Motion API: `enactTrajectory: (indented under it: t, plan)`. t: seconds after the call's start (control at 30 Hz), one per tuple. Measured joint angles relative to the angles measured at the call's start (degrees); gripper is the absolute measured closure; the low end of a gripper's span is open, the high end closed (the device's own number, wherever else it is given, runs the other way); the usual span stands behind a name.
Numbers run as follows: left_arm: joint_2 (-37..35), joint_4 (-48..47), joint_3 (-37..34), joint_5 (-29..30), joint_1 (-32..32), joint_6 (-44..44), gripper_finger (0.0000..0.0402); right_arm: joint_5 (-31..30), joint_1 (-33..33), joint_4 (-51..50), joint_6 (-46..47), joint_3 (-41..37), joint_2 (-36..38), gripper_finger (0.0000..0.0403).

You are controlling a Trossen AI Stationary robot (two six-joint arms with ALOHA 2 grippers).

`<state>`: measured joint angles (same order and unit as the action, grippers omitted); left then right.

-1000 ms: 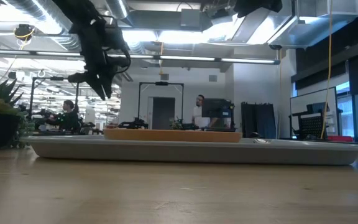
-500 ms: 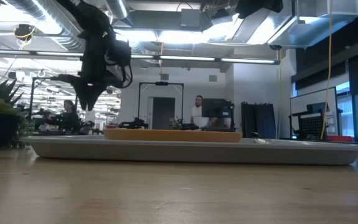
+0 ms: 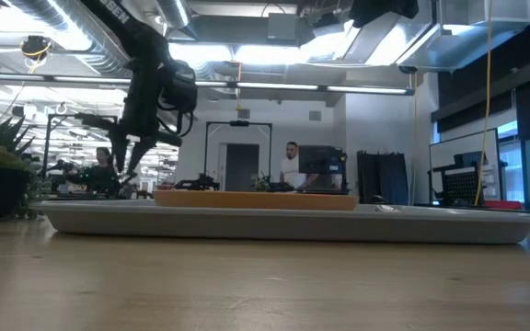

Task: Pick and place plate/cup/fork/spoon on tray
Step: Put the green glass on the gray food tray to the top left of the orange plate

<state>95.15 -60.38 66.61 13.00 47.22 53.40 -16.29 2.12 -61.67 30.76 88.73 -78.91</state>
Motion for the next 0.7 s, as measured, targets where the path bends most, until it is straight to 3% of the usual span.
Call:
enactTrajectory:
  t: [0.2,0.53,0.7]
  plan:
    - [0.15,1.34,0.00,5.23,-0.17,20.05,0.0329,-0.04,0.01,0.02,0.00,0.00,0.02,0.0304]
    - [0.15,-5.27,0.00,7.28,0.39,37.94,0.0329,-0.02,0.00,0.02,-1.04,0.00,0.02,0.0304]
    - [0.15,-6.26,0.00,7.39,0.39,39.36,0.0329,-0.02,0.01,0.02,-1.31,0.00,0.02,0.0304]
